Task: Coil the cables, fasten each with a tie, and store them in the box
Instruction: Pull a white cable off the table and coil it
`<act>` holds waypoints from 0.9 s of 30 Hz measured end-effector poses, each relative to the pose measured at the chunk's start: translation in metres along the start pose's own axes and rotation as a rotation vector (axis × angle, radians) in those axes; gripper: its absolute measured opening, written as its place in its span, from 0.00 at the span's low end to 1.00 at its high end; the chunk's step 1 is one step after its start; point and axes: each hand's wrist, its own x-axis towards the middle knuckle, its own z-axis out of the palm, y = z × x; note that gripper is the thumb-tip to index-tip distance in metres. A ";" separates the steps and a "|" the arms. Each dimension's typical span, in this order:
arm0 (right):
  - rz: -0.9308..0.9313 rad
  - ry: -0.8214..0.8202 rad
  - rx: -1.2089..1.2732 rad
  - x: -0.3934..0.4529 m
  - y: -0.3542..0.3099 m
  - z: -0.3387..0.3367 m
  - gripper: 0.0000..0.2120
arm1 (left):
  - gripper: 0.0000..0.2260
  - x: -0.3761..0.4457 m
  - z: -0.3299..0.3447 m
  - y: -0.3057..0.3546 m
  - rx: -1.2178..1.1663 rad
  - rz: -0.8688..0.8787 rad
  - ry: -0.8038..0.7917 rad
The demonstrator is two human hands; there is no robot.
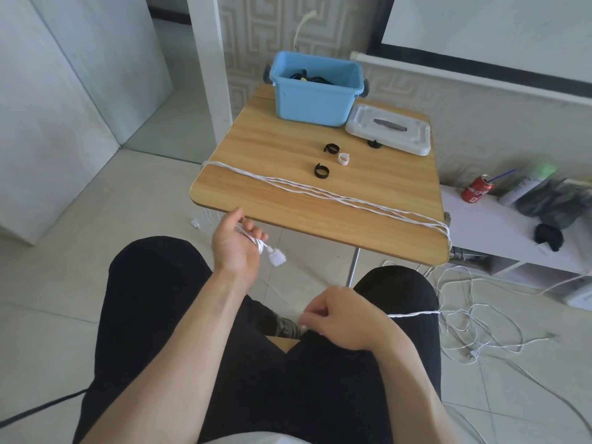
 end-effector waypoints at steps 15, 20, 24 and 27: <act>-0.214 0.873 0.313 0.002 0.010 -0.031 0.01 | 0.17 -0.026 0.009 -0.019 0.835 -0.362 -0.734; -0.267 0.862 0.324 0.001 0.012 -0.033 0.02 | 0.13 -0.025 0.008 -0.022 0.734 -0.328 -0.568; -0.358 0.822 0.237 -0.001 0.010 -0.037 0.03 | 0.13 -0.025 0.004 -0.019 0.854 -0.272 -0.711; -0.283 0.856 0.353 0.005 0.010 -0.042 0.05 | 0.16 -0.030 0.007 -0.012 0.663 -0.488 -1.007</act>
